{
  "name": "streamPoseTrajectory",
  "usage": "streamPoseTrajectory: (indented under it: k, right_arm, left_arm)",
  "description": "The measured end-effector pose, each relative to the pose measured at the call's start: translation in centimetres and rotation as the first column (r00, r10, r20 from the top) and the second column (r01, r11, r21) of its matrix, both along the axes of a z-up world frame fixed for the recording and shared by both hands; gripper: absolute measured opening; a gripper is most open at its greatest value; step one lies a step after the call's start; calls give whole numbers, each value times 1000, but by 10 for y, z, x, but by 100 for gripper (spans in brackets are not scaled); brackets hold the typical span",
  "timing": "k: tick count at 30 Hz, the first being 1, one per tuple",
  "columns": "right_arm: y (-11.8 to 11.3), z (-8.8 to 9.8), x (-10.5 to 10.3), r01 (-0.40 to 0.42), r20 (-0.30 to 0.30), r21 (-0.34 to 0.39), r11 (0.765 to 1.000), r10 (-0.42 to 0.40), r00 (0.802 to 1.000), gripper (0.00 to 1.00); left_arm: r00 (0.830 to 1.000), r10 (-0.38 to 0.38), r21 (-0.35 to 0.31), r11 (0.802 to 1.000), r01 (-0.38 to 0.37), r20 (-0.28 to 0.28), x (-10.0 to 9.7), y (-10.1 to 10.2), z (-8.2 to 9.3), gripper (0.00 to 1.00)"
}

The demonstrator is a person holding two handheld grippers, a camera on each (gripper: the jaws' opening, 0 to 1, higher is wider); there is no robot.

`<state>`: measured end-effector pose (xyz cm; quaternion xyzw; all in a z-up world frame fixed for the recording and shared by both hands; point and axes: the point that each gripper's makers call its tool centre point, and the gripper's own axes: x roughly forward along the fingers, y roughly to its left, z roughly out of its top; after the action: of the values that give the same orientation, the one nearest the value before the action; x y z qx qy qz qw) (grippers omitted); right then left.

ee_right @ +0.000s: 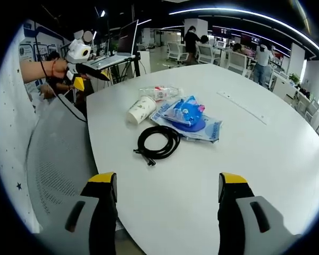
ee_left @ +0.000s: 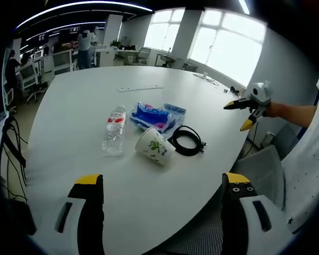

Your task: Arrange the tabletop items into an orderly group along one side of the table until the central work area is clear of visible clutter.

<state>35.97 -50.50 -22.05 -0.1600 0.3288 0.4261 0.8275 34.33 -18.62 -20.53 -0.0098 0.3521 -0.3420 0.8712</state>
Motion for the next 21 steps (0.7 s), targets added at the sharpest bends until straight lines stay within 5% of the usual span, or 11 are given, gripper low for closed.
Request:
streamPoseTrajectory:
  k: [21]
  right_arm:
    - [7, 6, 20, -32, 18, -12, 999, 33, 999, 77]
  left_arm:
    - [1000, 2, -5, 1000, -2, 14, 8, 0, 4, 95]
